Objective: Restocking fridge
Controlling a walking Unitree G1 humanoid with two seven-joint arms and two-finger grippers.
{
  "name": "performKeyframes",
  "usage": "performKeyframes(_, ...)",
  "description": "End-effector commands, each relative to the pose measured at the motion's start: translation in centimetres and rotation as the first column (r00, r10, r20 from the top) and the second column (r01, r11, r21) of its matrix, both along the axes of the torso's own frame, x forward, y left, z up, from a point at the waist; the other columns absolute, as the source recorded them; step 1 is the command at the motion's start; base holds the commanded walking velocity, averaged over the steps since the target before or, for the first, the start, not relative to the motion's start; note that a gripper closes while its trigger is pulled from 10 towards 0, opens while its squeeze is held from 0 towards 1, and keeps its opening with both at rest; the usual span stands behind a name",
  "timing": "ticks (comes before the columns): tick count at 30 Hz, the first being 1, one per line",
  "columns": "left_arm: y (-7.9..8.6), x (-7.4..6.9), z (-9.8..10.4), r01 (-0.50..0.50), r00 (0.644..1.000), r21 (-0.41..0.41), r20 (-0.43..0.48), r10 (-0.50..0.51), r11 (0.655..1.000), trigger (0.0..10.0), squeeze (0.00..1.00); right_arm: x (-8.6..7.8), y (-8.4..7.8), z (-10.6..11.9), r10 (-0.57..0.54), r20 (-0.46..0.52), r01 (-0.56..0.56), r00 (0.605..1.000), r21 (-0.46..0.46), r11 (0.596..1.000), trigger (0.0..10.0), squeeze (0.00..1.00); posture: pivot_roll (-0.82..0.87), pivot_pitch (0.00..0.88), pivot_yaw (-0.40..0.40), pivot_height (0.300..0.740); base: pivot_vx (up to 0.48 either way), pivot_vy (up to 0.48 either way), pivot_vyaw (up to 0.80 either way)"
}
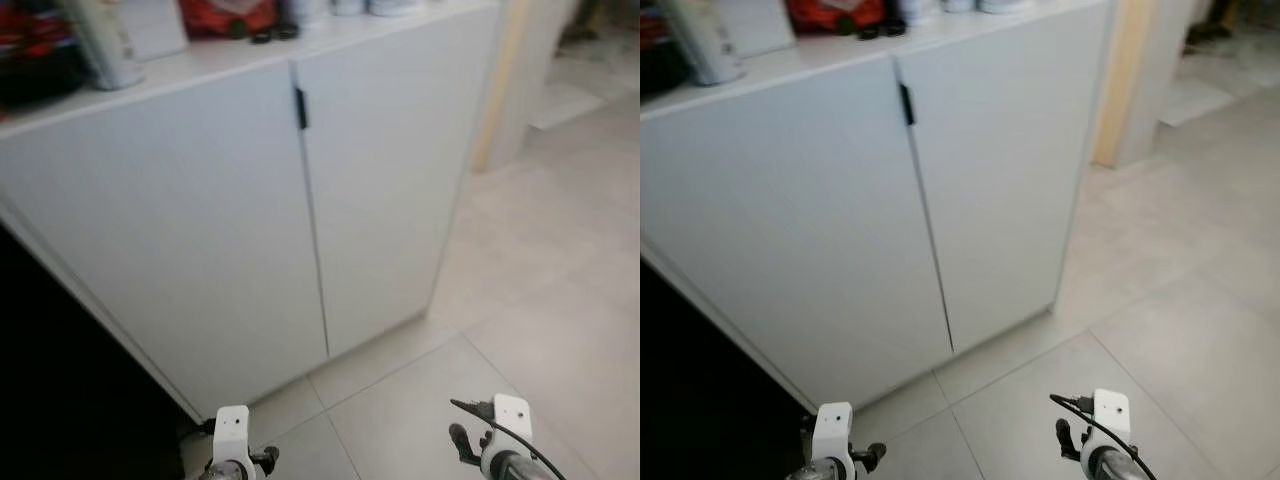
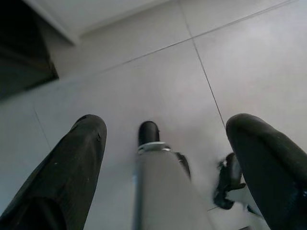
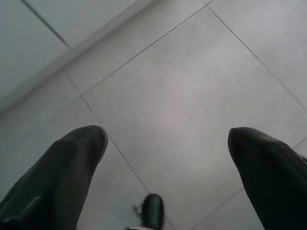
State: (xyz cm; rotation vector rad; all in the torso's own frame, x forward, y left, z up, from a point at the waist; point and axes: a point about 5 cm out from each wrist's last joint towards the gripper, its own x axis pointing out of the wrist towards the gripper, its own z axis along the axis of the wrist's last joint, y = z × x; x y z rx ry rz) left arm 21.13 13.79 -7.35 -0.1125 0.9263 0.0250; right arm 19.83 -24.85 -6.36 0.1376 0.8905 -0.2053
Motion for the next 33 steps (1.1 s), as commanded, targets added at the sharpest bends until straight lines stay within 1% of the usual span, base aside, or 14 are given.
performKeyframes(1, 0.91, -0.71, -0.41, -0.005, 1.0, 0.023, -0.027, 0.005, 1.0, 10.0, 0.0, 0.38, 0.92, -0.07, 0.019, 0.004, -0.019, 1.0, 0.018, 1.0, 10.0, 0.0, -0.05, 0.0, 0.051, 0.74, 0.0, 0.0, 0.8)
performKeyframes(16, 0.96, -0.52, -0.31, -0.006, 1.0, 0.022, -0.024, 0.007, 1.0, 10.0, 0.0, 0.56, 0.94, 0.03, 0.019, 0.009, -0.019, 1.0, 0.019, 1.0, 10.0, 0.0, -0.04, 0.0, 0.058, 0.74, 0.0, 0.0, 0.8)
performKeyframes(22, 1.05, -0.42, -0.24, -0.012, 1.0, 0.024, -0.018, 0.012, 1.0, 10.0, 0.0, 0.62, 0.94, 0.06, 0.01, 0.012, -0.01, 1.0, 0.023, 1.0, 10.0, 0.0, -0.04, 0.033, 0.063, 0.74, 0.0, 0.0, 0.8)
performKeyframes(28, 1.09, -0.38, -0.23, -0.012, 1.0, 0.025, -0.021, 0.012, 1.0, 10.0, 0.0, 0.63, 0.98, 0.04, 0.001, 0.008, -0.001, 1.0, 0.028, 1.0, 10.0, 0.0, -0.04, 0.041, 0.064, 0.74, 0.0, 0.0, 0.8)
performKeyframes(30, 1.1, -0.4, -0.24, -0.011, 1.0, 0.026, -0.024, 0.011, 1.0, 10.0, 0.0, 0.62, 0.98, 0.04, -0.001, 0.007, 0.001, 1.0, 0.028, 1.0, 10.0, 0.0, -0.04, 0.04, 0.064, 0.74, 0.0, 0.0, 0.0)
performKeyframes(33, 1.09, -0.41, -0.25, -0.012, 1.0, 0.023, -0.026, 0.013, 1.0, 10.0, 0.0, 0.62, 1.06, 0.03, -0.055, 0.029, 0.053, 0.998, 0.061, 0.997, 10.0, 0.0, -0.04, 0.038, 0.065, 0.74, 0.0, 0.0, 0.0)
